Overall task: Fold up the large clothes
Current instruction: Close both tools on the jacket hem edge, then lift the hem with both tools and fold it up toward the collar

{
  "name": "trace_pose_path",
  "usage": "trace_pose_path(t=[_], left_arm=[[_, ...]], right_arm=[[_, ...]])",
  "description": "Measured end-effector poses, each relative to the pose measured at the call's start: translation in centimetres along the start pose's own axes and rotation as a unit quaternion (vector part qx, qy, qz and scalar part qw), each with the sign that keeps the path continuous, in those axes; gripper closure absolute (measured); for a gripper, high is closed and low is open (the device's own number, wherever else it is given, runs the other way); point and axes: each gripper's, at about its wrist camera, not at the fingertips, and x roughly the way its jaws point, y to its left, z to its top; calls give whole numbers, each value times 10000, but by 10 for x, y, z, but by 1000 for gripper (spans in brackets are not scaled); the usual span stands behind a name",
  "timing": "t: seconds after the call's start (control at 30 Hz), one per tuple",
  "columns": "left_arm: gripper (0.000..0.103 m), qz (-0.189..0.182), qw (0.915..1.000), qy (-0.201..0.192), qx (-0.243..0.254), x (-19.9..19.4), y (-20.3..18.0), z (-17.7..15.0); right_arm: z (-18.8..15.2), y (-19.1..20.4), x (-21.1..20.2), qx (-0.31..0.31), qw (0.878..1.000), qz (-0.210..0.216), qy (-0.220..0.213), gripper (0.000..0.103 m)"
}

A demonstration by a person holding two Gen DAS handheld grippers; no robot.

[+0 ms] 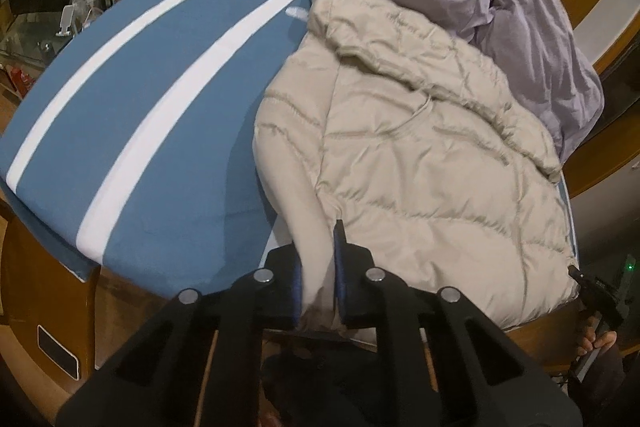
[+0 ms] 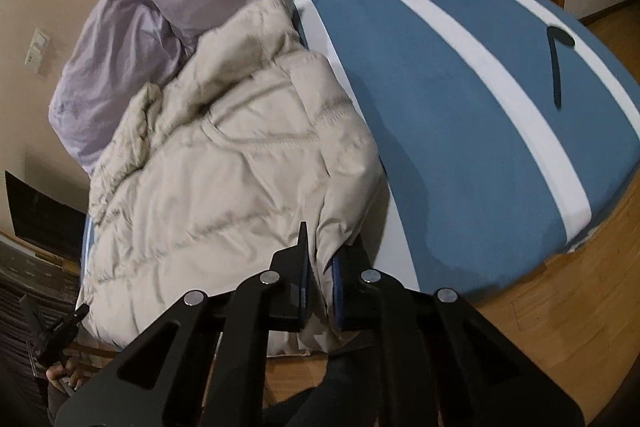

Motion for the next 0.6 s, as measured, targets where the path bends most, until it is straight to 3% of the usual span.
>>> trace_pose_path(t=[0.33,0.6], left_arm=[[93,-278,9975,-633,159,-32,-31,59],[93,-244,9947,-958,273,-26,-56,124]], right_arm=[[56,45,-12,-376,9975,211,-557,95],[114,77,-4,-563,9941,298,-873,95]])
